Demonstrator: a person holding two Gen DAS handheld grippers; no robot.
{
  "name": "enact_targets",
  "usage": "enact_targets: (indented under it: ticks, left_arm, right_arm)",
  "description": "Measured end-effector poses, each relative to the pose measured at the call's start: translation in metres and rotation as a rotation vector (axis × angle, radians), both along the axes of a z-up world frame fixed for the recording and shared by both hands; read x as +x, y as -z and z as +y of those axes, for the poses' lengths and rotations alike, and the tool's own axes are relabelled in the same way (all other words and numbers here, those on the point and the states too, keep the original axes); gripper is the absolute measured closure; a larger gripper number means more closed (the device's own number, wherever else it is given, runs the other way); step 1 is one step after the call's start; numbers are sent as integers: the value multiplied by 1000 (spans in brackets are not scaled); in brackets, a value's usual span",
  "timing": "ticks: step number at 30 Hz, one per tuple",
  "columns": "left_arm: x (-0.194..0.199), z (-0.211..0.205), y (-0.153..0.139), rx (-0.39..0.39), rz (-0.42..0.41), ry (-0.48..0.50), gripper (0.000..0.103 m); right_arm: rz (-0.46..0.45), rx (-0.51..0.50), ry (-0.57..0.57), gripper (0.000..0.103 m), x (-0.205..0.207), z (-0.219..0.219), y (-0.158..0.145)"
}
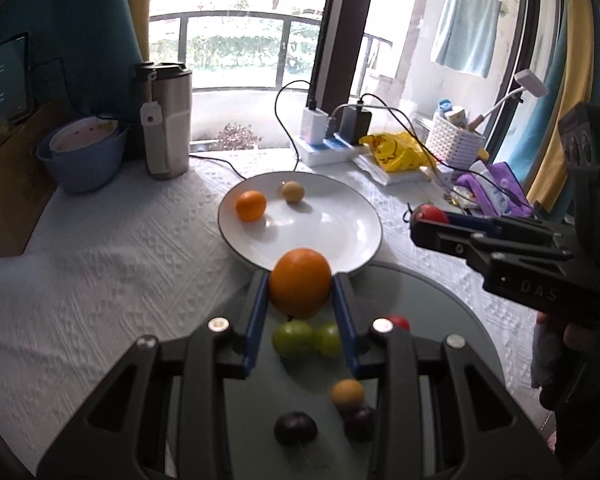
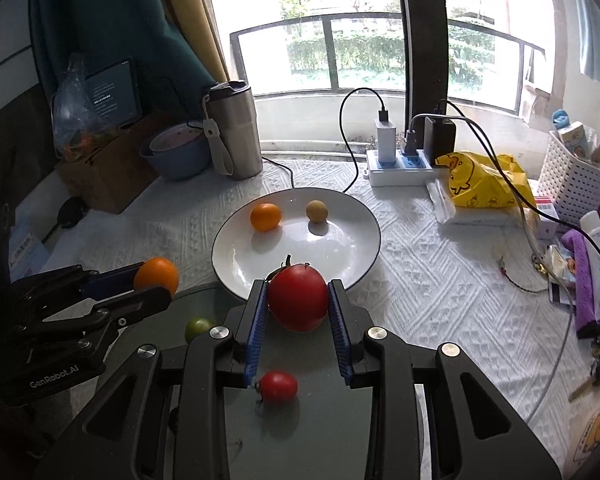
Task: Organize fruits
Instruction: 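Carry the tomato and orange in both tools over the white plate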
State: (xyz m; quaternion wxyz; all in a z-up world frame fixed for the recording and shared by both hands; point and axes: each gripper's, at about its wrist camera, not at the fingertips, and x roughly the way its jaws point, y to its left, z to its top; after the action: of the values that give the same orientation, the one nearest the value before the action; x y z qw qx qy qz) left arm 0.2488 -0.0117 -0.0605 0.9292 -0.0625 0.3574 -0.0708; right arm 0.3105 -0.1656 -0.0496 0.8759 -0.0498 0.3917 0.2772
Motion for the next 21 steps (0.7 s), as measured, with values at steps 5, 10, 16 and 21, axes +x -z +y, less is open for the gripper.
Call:
enact_targets:
  ticks: [5, 10, 16, 21]
  left_arm:
    - [20, 4, 6, 6, 14, 2, 69]
    - [39, 9, 11, 11, 24, 7, 69]
    - [62, 14, 18, 21, 41, 10, 69]
    - [80, 17, 27, 28, 61, 13, 69]
  right_arm:
    - [11, -5, -3, 71, 16, 6, 7]
    - [28, -11, -5, 71, 32, 13, 15]
    - [44, -22, -20, 71, 50, 26, 24]
    - [58, -32, -36, 71, 65, 37, 33]
